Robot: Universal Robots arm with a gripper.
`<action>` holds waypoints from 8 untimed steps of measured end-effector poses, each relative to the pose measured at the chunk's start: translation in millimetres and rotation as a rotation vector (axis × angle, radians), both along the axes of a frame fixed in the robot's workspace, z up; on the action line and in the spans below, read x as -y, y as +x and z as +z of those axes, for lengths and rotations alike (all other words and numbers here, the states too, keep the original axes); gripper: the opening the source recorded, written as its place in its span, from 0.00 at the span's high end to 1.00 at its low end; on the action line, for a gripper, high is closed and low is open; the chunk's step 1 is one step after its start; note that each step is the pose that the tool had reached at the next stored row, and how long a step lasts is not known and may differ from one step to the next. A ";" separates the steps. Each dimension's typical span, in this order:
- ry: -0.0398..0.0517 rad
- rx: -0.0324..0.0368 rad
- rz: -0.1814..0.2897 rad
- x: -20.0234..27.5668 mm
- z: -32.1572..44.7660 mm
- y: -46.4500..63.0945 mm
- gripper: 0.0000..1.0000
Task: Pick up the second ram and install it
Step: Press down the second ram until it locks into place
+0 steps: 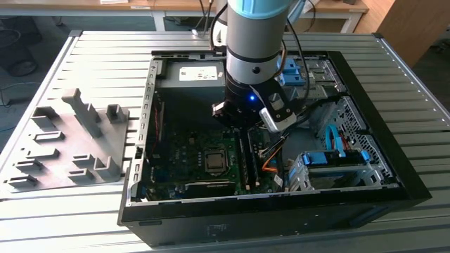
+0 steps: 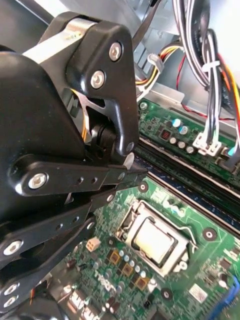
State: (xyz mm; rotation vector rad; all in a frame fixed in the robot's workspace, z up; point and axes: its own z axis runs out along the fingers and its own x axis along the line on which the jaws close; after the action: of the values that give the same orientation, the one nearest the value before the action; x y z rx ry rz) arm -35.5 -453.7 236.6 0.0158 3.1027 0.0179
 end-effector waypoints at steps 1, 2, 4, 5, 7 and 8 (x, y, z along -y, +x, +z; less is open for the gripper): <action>0.0000 0.0000 0.000 -1.3 -1.8 0.0 0.90; 0.0000 0.0000 0.000 -2.6 -3.6 0.0 0.90; 0.0001 0.0000 0.000 -4.8 -7.4 0.0 0.90; 0.0000 0.0000 0.000 -5.8 -9.2 0.0 0.90; 0.0000 0.0000 0.000 -7.2 -12.8 0.0 0.90; 0.0000 0.0000 0.000 -7.6 -14.6 0.1 0.90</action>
State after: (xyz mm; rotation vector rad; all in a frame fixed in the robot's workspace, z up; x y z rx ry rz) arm -35.5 -446.1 222.0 0.0154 3.1027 0.0179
